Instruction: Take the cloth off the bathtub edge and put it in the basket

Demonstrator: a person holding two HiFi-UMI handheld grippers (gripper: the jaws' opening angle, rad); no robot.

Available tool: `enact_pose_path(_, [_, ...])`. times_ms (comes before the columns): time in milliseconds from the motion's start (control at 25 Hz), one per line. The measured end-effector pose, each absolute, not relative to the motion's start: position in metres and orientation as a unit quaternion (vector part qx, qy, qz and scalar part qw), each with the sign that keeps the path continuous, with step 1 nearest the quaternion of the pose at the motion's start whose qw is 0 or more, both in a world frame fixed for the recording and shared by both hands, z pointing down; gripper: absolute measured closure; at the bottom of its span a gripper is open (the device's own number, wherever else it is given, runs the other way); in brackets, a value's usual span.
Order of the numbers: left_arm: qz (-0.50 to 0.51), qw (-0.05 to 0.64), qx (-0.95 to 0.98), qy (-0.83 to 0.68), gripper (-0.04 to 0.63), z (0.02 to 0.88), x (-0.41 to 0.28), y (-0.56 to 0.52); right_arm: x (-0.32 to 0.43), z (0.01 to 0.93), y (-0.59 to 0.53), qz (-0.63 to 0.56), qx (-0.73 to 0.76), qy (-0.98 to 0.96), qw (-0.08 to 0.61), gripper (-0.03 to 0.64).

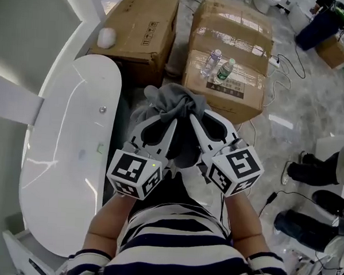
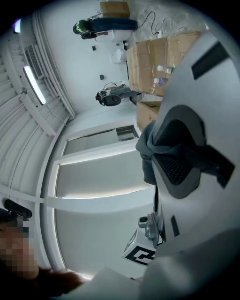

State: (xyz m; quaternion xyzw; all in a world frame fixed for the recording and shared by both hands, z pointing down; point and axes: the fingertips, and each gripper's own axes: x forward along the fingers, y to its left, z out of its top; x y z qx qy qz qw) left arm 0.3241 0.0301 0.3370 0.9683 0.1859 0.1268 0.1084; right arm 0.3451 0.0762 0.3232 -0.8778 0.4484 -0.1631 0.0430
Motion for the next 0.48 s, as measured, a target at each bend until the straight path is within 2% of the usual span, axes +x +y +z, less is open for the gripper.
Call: enact_pose_path(480, [0.215,0.130,0.929,0.273,0.543,0.437,0.379,0.026,0.395,0.426,0.083,-0.248,-0.900,0.359,0.023,0.545])
